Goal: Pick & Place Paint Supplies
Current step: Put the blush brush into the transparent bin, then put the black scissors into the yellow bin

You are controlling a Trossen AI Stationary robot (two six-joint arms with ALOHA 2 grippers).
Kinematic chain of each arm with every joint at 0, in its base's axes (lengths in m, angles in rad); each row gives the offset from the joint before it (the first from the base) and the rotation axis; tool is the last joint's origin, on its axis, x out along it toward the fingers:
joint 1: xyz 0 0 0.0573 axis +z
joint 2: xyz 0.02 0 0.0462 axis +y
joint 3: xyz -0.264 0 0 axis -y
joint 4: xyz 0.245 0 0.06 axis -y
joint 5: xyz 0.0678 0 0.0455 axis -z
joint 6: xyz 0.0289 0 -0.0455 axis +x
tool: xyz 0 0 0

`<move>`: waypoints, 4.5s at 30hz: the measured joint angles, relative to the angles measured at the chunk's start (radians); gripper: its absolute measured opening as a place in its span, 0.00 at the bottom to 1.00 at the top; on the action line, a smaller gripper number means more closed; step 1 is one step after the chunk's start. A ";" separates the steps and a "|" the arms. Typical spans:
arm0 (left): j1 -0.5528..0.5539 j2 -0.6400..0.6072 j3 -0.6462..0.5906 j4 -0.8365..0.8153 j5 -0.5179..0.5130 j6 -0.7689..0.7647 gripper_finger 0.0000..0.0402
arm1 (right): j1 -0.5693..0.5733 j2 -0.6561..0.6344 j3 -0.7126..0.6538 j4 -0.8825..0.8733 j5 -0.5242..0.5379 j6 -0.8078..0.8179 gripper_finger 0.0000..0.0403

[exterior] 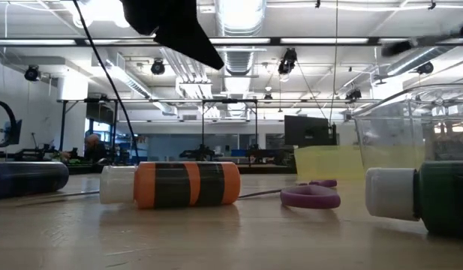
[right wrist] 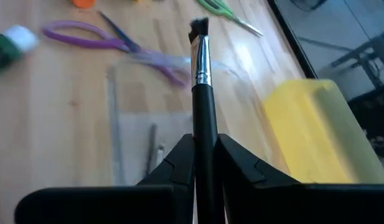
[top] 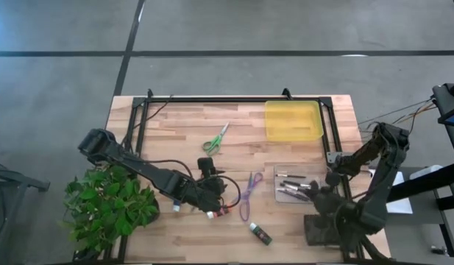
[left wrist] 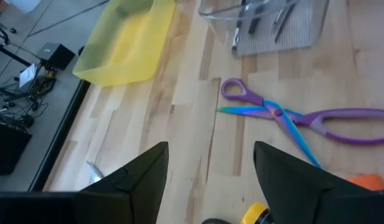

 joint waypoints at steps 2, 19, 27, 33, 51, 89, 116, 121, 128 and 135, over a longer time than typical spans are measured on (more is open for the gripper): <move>0.001 0.000 -0.009 0.017 0.000 0.000 0.60 | 0.006 -0.032 -0.068 0.002 -0.019 0.058 0.09; 0.002 0.000 -0.025 0.025 -0.001 -0.020 0.60 | 0.019 -0.181 -0.325 0.266 -0.063 0.051 0.09; 0.002 0.000 -0.025 0.024 -0.001 -0.020 0.60 | 0.019 -0.179 -0.325 0.263 -0.062 0.087 0.39; 0.002 0.000 -0.025 0.011 0.000 -0.021 0.60 | 0.019 -0.179 -0.325 0.263 -0.062 0.105 0.52; -0.013 0.000 -0.025 -0.224 0.106 -0.195 0.60 | 0.019 -0.179 -0.319 0.270 -0.054 0.114 0.54; -0.115 0.000 -0.026 -0.296 0.389 -0.270 0.60 | 0.019 -0.179 -0.318 0.294 -0.051 0.103 0.54; 0.024 0.000 -0.026 -0.332 0.213 -0.518 0.60 | 0.019 -0.178 -0.318 0.317 -0.032 0.095 0.54; 0.136 0.000 -0.026 -0.431 0.334 -0.546 0.57 | 0.019 -0.178 -0.318 0.325 -0.032 0.096 0.54; 0.214 0.000 -0.037 -0.469 0.430 -0.520 0.41 | 0.019 -0.178 -0.318 0.345 -0.032 0.095 0.54; 0.220 0.000 -0.127 -0.394 0.442 -0.518 0.31 | 0.019 -0.178 -0.318 0.375 -0.032 0.071 0.54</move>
